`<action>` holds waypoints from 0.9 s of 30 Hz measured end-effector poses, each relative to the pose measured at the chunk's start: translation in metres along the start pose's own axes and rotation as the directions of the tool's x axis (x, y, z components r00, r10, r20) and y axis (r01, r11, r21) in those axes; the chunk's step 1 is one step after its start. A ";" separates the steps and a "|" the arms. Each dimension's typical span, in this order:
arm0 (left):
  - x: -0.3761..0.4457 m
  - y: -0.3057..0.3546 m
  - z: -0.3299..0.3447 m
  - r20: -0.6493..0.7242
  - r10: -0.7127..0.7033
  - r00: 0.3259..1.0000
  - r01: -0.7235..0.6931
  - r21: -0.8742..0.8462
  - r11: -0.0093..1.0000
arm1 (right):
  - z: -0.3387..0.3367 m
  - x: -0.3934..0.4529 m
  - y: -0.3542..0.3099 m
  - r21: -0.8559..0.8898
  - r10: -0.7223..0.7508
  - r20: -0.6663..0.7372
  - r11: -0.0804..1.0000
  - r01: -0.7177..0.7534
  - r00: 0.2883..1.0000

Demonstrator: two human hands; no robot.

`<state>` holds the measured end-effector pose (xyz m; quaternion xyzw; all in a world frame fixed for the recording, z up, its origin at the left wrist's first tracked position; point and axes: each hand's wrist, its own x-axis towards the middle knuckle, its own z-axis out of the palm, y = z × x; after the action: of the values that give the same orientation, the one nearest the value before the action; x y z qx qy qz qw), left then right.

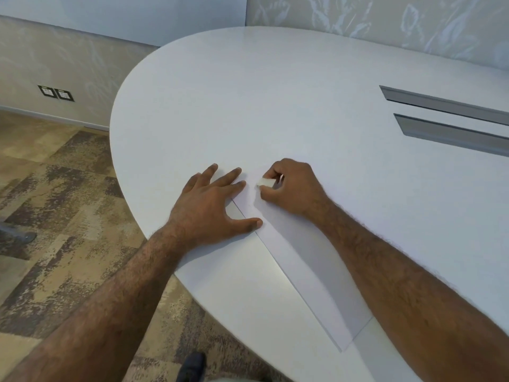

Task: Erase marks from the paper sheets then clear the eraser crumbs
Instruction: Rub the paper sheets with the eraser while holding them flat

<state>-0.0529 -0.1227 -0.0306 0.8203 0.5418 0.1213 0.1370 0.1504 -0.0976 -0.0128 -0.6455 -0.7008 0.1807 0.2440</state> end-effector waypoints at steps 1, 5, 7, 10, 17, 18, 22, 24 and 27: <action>0.000 0.000 0.000 0.004 0.005 1.000 -0.005 0.007 1.000 | -0.002 0.002 0.001 -0.024 0.024 -0.037 0.999 -0.025 0.999; 0.001 -0.001 0.000 0.009 0.005 1.000 -0.005 0.003 1.000 | 0.003 -0.002 -0.001 0.021 -0.062 0.045 0.998 0.061 0.997; 0.002 -0.001 0.000 0.010 0.004 1.000 -0.004 0.002 1.000 | -0.001 0.002 -0.002 -0.008 -0.038 0.041 0.999 0.039 0.998; 0.002 -0.001 0.002 0.016 0.011 1.000 -0.011 0.013 1.000 | -0.006 0.007 -0.001 -0.103 0.052 -0.070 0.993 -0.059 0.996; 0.003 -0.003 0.004 0.005 0.013 1.000 -0.013 0.008 1.000 | -0.001 0.001 -0.001 -0.186 0.055 -0.113 0.980 -0.075 0.992; 0.003 -0.002 0.005 0.006 0.010 1.000 -0.010 0.007 1.000 | -0.002 0.002 0.000 -0.187 0.064 -0.132 0.978 -0.088 0.989; 0.002 -0.003 0.003 0.012 0.001 1.000 -0.001 -0.011 1.000 | 0.002 -0.003 0.000 -0.103 -0.001 -0.007 0.995 0.000 1.000; 0.002 -0.002 0.002 0.019 0.006 1.000 -0.006 -0.001 1.000 | -0.004 0.005 0.007 -0.080 0.047 -0.046 0.996 -0.051 0.998; 0.001 0.000 0.001 0.027 0.026 0.999 -0.027 0.028 0.999 | -0.012 0.014 0.019 -0.021 0.086 -0.041 0.996 -0.086 0.996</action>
<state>-0.0522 -0.1220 -0.0318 0.8309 0.5306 0.1045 0.1307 0.1724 -0.0829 -0.0126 -0.6812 -0.6694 0.1703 0.2427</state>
